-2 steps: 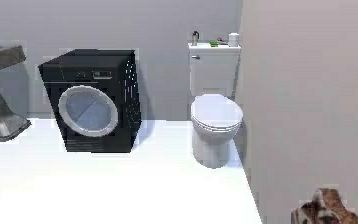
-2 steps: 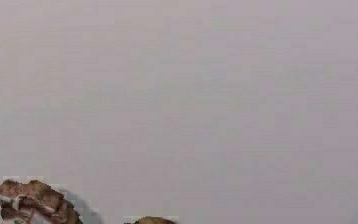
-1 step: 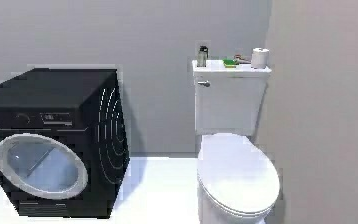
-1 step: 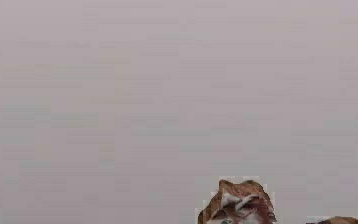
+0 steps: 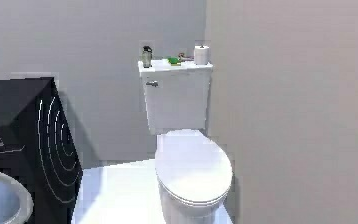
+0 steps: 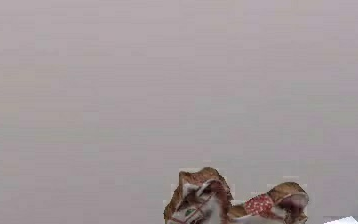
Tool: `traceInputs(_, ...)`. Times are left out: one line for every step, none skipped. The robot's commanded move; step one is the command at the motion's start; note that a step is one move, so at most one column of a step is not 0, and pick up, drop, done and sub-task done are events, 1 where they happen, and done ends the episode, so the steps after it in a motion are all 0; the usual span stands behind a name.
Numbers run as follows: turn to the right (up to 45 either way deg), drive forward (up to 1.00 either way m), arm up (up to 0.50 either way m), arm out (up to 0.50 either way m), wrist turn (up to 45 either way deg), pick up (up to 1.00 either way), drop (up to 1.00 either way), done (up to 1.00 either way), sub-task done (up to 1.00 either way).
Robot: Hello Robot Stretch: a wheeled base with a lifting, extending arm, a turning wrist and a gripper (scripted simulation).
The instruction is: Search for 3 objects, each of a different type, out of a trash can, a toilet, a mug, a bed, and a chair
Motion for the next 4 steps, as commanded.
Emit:
traceInputs(0.0,0.00,0.00,0.00,0.0,0.00,0.00,0.00,1.00)
traceInputs(-45.0,0.00,0.00,0.00,0.0,0.00,0.00,0.00,0.00)
traceInputs(-45.0,0.00,0.00,0.00,0.0,0.00,0.00,0.00,0.00)
traceInputs(-12.0,0.00,0.00,0.00,0.0,0.00,0.00,0.00,0.00)
